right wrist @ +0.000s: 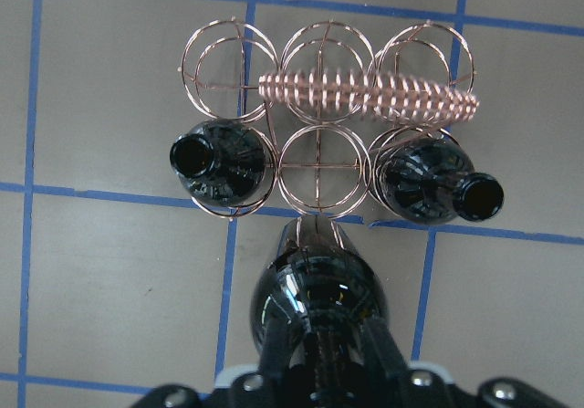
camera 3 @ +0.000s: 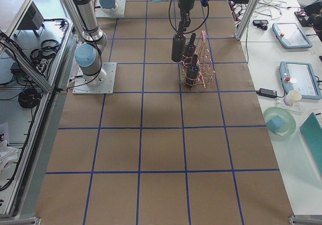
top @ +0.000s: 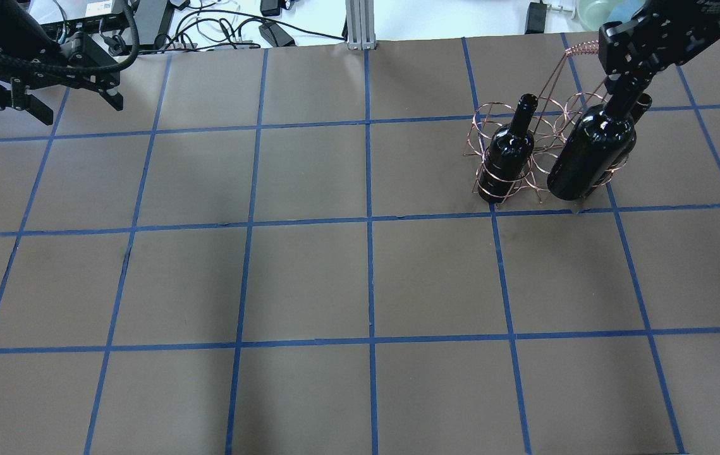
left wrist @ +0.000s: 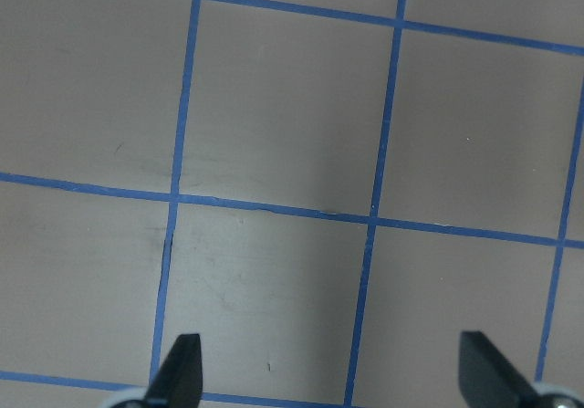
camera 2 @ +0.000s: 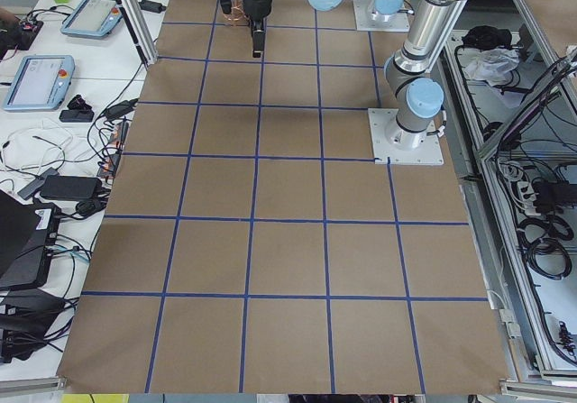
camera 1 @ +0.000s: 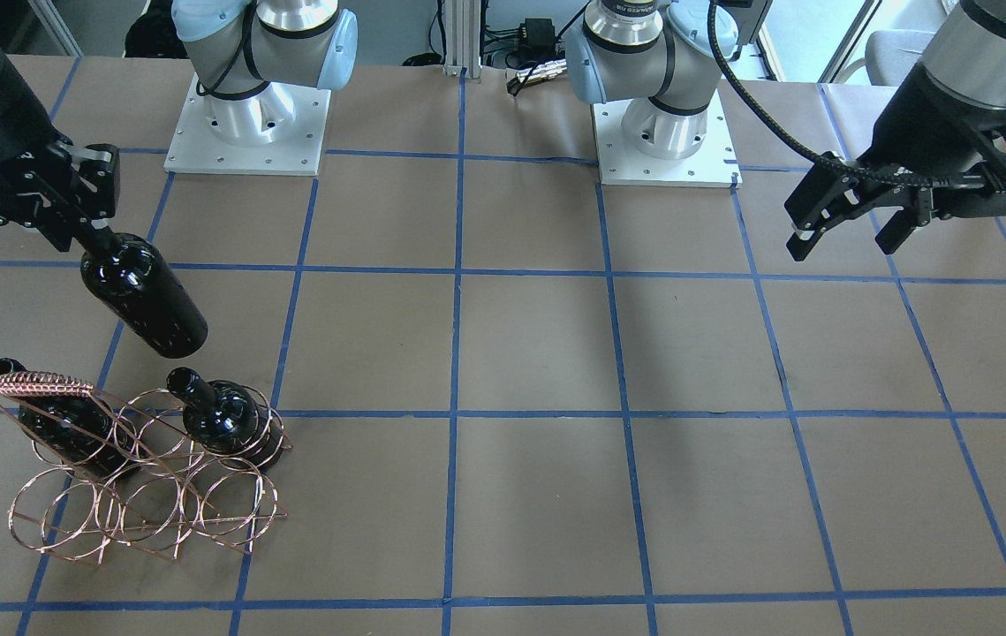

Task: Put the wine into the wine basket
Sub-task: 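Lower the bottle into the empty middle slot of the rack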

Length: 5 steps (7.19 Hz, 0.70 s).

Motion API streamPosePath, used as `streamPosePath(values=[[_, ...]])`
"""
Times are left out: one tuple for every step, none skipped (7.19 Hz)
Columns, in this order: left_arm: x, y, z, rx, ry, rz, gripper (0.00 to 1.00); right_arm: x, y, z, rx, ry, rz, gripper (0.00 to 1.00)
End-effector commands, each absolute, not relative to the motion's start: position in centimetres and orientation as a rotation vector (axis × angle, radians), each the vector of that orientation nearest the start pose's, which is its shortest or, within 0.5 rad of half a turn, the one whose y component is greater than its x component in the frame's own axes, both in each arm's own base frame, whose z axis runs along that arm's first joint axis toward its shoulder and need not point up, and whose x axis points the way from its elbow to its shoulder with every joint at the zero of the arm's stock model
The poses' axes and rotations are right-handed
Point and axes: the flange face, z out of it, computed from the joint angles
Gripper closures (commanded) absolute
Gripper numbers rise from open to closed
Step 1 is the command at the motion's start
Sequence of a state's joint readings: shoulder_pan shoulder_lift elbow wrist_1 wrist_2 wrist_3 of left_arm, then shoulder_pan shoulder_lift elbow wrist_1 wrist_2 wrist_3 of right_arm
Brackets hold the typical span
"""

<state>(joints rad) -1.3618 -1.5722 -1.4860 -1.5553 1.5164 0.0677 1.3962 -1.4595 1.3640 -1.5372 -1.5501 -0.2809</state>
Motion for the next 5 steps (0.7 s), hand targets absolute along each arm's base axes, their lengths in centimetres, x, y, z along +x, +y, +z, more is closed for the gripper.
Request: streamPosePath(values=[[-3.9, -51.2, 53.7, -0.202, 3.167, -0.182, 0.00, 3.1, -59.8, 51.5, -0.167, 3.130, -0.142, 0.90], [-5.9, -50.7, 54.0, -0.147, 3.167, -0.190, 0.00, 3.2, -60.3, 51.3, -0.171, 3.122, -0.173, 0.89], [-7.5, -50.3, 53.9, -0.111, 3.166, -0.180, 0.00, 3.2, -60.5, 51.1, -0.171, 3.122, -0.171, 0.89], [-8.1, -50.2, 53.2, -0.096, 3.174, -0.162, 0.00, 3.2, -60.6, 50.9, -0.171, 3.121, -0.167, 0.89], [-8.8, -50.1, 52.8, -0.077, 3.178, -0.149, 0.00, 3.1, -60.5, 50.7, -0.168, 3.121, -0.160, 0.89]])
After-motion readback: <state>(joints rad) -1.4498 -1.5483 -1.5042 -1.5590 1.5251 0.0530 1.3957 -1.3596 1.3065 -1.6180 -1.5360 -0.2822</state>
